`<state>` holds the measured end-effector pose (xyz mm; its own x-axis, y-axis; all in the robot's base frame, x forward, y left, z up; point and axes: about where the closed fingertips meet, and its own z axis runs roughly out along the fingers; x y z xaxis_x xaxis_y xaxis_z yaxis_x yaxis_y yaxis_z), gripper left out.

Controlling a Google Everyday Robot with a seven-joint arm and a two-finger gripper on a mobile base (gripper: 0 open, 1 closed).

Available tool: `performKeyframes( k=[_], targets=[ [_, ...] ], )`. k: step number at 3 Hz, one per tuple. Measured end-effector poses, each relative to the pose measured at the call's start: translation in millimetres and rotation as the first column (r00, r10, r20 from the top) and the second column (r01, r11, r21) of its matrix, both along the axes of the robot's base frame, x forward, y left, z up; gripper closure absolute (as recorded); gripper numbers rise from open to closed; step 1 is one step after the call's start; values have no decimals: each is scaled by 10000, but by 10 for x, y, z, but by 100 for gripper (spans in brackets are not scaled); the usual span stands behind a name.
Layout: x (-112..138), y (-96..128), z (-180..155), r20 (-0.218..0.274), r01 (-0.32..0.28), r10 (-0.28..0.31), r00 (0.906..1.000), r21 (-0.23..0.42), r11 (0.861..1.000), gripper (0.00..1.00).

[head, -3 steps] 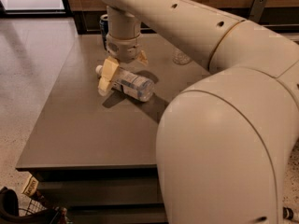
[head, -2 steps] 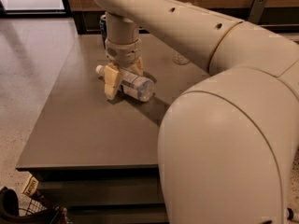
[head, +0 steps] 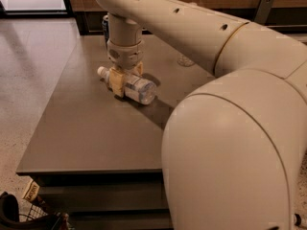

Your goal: Place blue plastic bottle upright

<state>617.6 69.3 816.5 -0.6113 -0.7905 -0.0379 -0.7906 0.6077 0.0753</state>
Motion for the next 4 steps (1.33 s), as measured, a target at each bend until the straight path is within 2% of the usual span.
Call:
performKeyframes(
  k=[1,2,3,4],
  targets=[
    [3,3,18,7,0,0,10000,7,10000,100],
    [4,-12,40,68,12,-12,10000,-2,10000,100],
    [15,-189,304,752,125,-119,9971,-74,9999,100],
    [0,-415,510,1286,322,-356,9911,286,9991,100]
  ],
)
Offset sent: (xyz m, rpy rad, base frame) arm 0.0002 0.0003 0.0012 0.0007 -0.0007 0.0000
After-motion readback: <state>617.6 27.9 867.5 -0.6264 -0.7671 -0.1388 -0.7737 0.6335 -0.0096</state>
